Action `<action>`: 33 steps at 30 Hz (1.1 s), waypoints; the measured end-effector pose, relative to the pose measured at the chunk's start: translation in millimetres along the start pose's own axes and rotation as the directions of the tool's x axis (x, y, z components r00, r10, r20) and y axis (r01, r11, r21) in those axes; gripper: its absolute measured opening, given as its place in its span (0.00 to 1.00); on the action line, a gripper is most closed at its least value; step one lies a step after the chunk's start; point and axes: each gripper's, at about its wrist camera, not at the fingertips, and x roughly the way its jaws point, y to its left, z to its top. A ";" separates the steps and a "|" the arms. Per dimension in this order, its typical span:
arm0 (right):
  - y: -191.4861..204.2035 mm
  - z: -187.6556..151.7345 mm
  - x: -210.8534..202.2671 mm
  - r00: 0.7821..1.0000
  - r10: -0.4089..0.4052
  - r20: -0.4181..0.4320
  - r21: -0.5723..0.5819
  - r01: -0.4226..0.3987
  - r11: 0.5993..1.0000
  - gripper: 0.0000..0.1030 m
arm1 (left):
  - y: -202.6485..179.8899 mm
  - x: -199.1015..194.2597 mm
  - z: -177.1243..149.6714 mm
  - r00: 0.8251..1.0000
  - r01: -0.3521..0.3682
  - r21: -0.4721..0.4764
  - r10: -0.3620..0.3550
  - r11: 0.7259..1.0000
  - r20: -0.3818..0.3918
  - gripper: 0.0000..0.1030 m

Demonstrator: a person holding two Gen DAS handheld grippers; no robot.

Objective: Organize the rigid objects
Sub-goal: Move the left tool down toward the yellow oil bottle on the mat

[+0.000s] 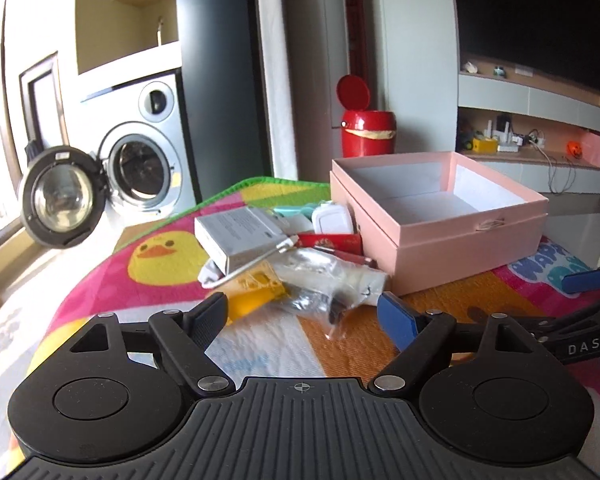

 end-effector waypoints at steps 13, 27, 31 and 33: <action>-2.9 16.5 3.7 0.989 0.052 -0.136 -0.059 -0.060 0.996 1.00 | 49.8 70.5 8.9 0.970 0.195 0.090 -0.179 0.977 -0.167 0.70; 10.7 7.0 -7.8 0.997 0.004 -0.080 -0.062 -0.009 0.998 1.00 | 30.8 45.7 -8.3 0.910 0.357 0.113 -0.317 0.927 -0.269 0.38; 7.0 6.4 -6.2 0.996 0.022 -0.083 -0.035 -0.025 0.999 1.00 | 24.8 27.4 -16.1 0.862 0.454 0.112 -0.404 0.884 -0.306 0.38; 7.3 6.0 -6.3 0.997 0.021 -0.080 -0.035 -0.024 0.999 1.00 | 22.4 18.2 -18.7 0.863 0.456 0.117 -0.406 0.882 -0.302 0.38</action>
